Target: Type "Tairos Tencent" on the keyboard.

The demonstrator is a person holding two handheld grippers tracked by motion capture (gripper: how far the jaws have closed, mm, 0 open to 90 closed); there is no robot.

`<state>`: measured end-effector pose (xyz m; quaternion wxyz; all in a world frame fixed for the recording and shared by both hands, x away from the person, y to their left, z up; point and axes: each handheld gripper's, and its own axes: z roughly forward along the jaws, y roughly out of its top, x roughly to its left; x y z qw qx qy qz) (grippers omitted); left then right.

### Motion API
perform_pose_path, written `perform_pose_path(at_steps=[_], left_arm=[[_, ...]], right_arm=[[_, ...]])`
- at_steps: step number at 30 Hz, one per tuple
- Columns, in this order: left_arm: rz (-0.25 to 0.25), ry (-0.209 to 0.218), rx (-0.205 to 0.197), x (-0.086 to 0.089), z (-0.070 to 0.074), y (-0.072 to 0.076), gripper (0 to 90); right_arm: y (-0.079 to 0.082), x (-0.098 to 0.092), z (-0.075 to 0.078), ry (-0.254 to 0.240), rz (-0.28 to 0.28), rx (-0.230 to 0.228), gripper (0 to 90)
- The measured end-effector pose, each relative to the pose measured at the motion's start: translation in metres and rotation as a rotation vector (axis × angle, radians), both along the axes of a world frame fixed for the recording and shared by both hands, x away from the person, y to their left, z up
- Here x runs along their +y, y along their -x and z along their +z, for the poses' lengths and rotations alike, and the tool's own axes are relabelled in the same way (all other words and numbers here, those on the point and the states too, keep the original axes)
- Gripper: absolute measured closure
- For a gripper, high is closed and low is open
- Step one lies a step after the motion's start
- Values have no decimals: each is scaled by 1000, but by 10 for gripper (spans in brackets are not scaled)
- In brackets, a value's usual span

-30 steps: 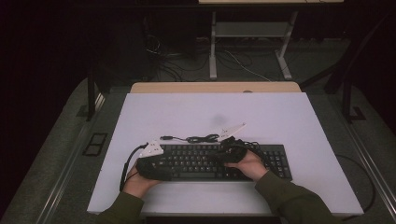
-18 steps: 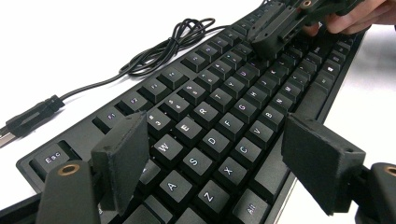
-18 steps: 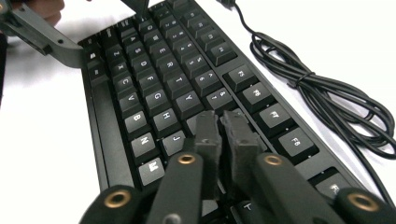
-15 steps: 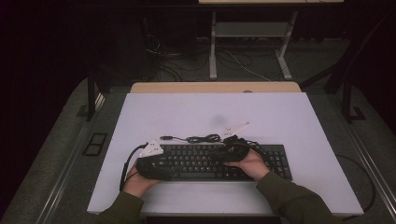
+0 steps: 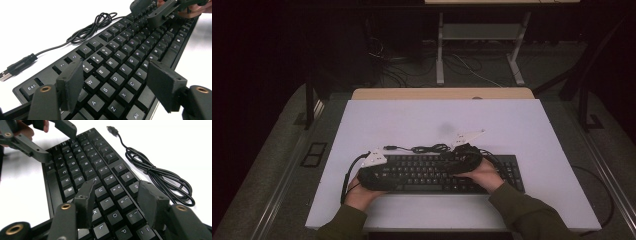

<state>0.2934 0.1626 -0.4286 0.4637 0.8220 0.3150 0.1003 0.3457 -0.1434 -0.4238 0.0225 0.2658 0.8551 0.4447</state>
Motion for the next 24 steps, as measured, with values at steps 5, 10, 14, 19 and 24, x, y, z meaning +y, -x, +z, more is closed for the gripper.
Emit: perform_pose_path(at_steps=[5, 10, 14, 19, 24], left_arm=[[-4, -10, 1, -2, 2, -2, 355], [-3, -18, 1, -5, 5, -5, 425], [1, -20, 4, -7, 7, -8, 483], [-11, -30, 23, -10, 6, -13, 571], [-23, -28, 32, -13, 6, -18, 659]], right_arm=[[0, -2, 1, -13, -3, -1, 424], [-1, -5, 1, -22, -10, 1, 406], [-1, -6, 1, -22, -12, 3, 399], [-1, -7, 2, -27, -15, -1, 395], [-1, -8, 3, -27, -17, -7, 390]])
